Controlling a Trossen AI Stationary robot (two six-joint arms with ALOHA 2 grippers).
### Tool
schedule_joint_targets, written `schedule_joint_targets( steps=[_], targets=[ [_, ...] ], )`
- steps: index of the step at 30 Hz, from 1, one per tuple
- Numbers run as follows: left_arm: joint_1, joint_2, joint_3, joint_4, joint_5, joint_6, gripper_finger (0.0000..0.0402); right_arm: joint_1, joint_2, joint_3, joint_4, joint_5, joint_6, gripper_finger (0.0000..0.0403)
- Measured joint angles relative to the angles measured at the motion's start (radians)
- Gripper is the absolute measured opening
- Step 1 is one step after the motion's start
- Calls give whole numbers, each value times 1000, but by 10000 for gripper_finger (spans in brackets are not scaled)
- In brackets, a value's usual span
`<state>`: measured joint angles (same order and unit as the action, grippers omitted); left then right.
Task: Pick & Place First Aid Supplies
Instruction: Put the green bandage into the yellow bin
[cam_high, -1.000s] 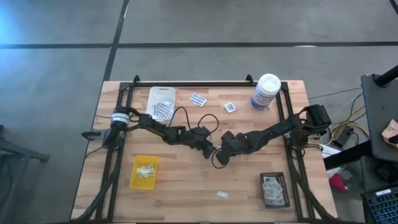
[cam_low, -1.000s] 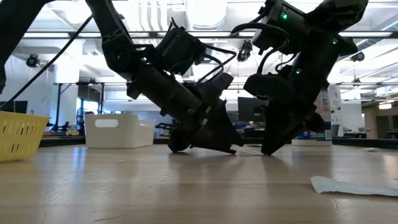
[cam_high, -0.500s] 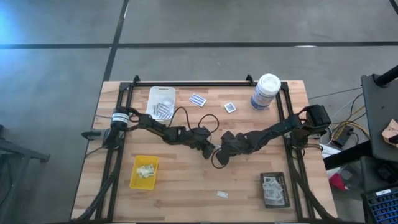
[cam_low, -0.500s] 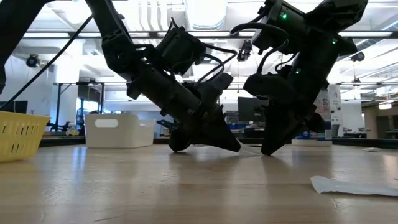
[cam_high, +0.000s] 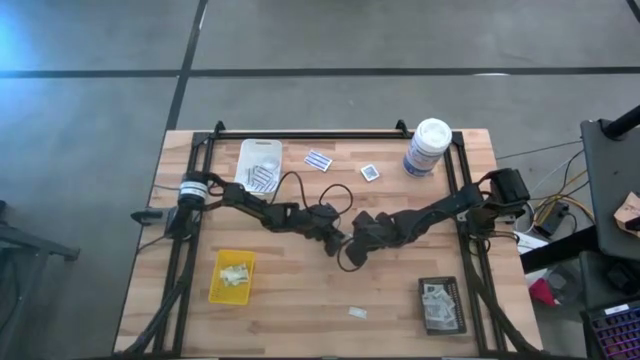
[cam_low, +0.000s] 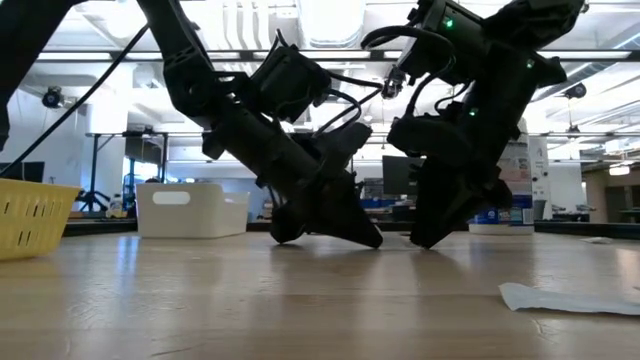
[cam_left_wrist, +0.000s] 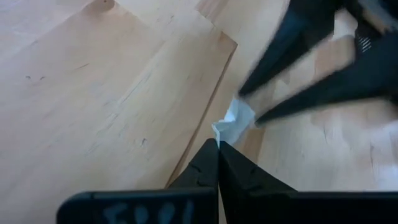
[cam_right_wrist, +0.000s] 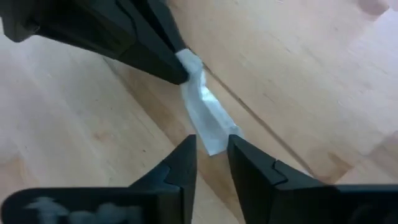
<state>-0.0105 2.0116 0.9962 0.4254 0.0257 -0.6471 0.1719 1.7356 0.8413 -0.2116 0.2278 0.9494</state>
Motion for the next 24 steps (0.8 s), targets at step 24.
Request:
schedule_joint_targets(
  steps=[24],
  targets=[
    [-76, -314, -4, -527, 3, 265, 0, -1, -162, -8, -172, 67, -107, 103]
  ],
)
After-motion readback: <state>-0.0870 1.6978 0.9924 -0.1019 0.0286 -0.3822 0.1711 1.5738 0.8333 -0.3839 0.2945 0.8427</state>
